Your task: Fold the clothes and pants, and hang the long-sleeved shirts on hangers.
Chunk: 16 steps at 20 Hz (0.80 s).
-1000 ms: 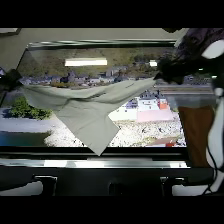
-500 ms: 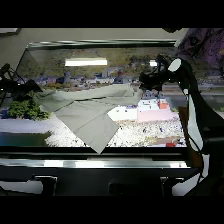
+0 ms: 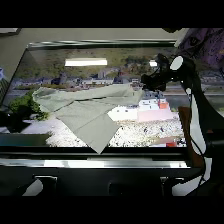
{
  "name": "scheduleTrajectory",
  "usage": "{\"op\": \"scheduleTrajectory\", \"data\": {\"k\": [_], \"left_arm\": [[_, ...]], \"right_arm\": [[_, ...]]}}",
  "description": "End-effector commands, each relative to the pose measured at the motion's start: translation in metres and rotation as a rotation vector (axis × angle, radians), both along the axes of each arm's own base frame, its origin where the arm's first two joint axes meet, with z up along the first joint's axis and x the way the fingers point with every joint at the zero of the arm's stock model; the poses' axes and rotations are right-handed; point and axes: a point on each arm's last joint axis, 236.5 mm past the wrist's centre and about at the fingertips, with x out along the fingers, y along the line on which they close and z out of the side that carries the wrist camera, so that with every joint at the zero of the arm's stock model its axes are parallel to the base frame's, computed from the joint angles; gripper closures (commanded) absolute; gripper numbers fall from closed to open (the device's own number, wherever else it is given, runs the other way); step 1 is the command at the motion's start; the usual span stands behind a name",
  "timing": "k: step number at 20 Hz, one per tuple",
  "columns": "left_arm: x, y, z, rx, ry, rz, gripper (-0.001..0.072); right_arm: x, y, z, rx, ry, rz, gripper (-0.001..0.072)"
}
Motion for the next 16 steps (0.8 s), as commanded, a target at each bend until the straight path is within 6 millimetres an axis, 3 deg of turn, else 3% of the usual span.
{"op": "scheduleTrajectory", "data": {"k": [1, 3, 8, 12, 16], "left_arm": [[-0.03, -0.063, -0.036, -0.227, -0.047, 0.037, 0.0004], [-0.033, -0.086, -0.05, -0.275, -0.054, 0.026, 0.0003], [-0.023, -0.12, -0.068, -0.284, -0.036, -0.015, 0.0003], [-0.019, -0.138, -0.088, -0.298, 0.024, -0.031, 0.0003], [-0.01, -0.15, -0.095, -0.292, 0.047, -0.071, 0.0003]], "right_arm": [[-0.008, -0.001, -0.001, -0.01, 0.03, 0.015, 0.0677], [-0.009, -0.001, -0.002, -0.01, 0.032, 0.015, 0.0677], [-0.009, -0.001, -0.002, -0.01, 0.032, 0.015, 0.0676], [-0.009, -0.001, -0.002, -0.01, 0.032, 0.015, 0.0676], [-0.009, -0.001, -0.002, -0.011, 0.031, 0.015, 0.0676]]}}
